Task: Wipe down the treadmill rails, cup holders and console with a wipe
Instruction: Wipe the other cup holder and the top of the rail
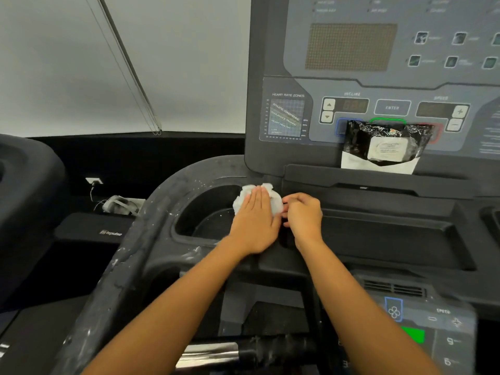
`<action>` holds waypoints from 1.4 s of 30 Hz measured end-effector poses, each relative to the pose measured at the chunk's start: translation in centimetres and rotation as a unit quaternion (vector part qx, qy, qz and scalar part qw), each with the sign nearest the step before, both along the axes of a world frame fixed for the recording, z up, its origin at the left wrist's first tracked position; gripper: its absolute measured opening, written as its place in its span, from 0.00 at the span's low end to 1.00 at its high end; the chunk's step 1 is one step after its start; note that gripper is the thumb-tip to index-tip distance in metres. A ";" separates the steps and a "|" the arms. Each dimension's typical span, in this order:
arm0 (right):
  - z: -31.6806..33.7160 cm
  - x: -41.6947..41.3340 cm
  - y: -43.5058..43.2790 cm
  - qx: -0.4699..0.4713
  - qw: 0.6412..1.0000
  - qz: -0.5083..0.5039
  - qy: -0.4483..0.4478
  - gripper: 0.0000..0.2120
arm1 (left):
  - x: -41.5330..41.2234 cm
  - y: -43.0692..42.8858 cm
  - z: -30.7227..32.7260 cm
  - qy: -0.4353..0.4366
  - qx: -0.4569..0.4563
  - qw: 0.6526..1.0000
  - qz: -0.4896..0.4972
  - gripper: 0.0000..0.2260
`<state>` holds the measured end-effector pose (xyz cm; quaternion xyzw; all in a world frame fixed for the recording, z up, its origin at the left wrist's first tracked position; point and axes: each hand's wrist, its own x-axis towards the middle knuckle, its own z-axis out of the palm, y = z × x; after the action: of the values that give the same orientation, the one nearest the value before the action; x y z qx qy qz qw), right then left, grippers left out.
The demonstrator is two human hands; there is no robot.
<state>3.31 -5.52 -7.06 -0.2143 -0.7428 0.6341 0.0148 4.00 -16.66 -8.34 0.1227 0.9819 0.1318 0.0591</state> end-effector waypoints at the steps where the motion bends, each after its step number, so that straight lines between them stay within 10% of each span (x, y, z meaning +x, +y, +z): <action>1: 0.1 0.1 0.1 -0.010 1.000 -0.009 0.009 0.13 | -1.8 0.3 0.2 -0.005 0.004 1.000 0.003 0.30; 16: 0.2 0.5 -0.4 0.047 0.998 0.016 0.047 0.14 | -2.5 0.3 0.3 -0.038 0.062 0.997 -0.015 0.29; 27: 0.8 0.7 0.5 -0.200 0.977 -0.071 -0.021 0.16 | 11.4 0.3 -0.4 0.003 0.121 0.992 0.026 0.30; 42: 0.6 1.9 0.5 -0.099 0.995 -0.016 0.015 0.15 | 3.6 2.0 -0.9 0.019 0.084 0.994 0.064 0.31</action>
<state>5.22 -5.02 -6.44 -0.2172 -0.6722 0.7076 0.0149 7.59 -14.65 -9.29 0.0662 0.9741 0.2150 0.0217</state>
